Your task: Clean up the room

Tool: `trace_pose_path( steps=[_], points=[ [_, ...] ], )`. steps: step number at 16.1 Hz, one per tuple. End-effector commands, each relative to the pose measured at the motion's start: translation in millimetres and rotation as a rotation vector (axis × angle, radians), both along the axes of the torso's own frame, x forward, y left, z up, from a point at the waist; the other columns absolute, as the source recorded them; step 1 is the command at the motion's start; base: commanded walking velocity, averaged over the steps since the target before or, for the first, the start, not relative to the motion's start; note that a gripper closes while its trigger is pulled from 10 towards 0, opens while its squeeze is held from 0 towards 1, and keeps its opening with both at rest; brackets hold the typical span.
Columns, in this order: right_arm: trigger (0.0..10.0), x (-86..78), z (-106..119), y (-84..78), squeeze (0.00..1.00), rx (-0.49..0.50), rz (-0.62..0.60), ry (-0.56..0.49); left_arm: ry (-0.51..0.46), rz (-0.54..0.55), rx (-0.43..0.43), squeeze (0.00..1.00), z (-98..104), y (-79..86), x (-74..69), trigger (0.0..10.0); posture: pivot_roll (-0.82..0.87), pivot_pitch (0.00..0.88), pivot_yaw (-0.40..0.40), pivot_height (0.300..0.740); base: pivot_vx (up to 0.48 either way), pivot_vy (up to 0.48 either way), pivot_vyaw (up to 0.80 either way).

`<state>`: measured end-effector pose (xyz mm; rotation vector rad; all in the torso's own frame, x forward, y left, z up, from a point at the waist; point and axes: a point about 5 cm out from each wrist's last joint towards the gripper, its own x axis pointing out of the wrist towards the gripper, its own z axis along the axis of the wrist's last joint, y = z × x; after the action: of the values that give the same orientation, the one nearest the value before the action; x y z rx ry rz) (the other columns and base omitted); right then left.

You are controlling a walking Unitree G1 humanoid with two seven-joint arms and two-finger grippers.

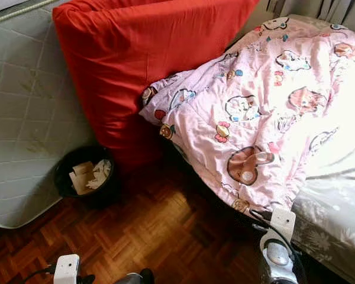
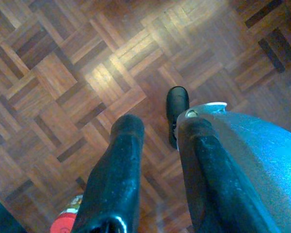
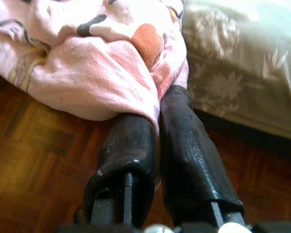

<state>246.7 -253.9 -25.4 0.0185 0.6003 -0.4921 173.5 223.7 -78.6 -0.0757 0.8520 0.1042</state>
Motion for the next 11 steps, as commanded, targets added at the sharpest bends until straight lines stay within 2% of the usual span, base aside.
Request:
trace_pose_path(
  steps=[1, 2, 3, 4, 11],
  points=[
    [10.0, -6.7, -5, -2.8, 0.00, 0.012, -0.017, 0.028, 0.051, -0.014, 0.008, 0.00, -5, 2.8, -11.2, 10.0, 0.08, 0.199, 0.039, 0.740, 0.000, 0.000, 0.00],
    [10.0, -7.4, -6, -1.8, 0.06, 0.018, -0.011, 0.034, 0.052, -0.016, 0.008, 0.00, -5, 2.8, -11.2, 10.0, 0.08, 0.200, 0.039, 0.740, 0.000, 0.000, 0.00],
    [10.0, -8.6, -8, 0.1, 0.97, 0.026, -0.003, 0.041, 0.052, -0.019, 0.008, 0.00, -5, 2.8, -11.0, 10.0, 0.07, 0.201, 0.040, 0.740, 0.000, 0.000, 0.00],
    [10.0, -9.2, -8, 1.1, 1.00, 0.031, 0.000, 0.043, 0.053, -0.022, 0.008, 0.00, -5, 2.7, -10.9, 10.0, 0.07, 0.201, 0.040, 0.740, 0.000, 0.000, 0.00],
    [10.0, -18.0, -17, 5.7, 1.00, 0.049, 0.020, 0.099, 0.052, -0.033, 0.006, 0.00, -5, 1.6, -10.0, 10.0, 0.07, 0.191, 0.036, 0.740, 0.000, 0.000, 0.00]
  ],
)
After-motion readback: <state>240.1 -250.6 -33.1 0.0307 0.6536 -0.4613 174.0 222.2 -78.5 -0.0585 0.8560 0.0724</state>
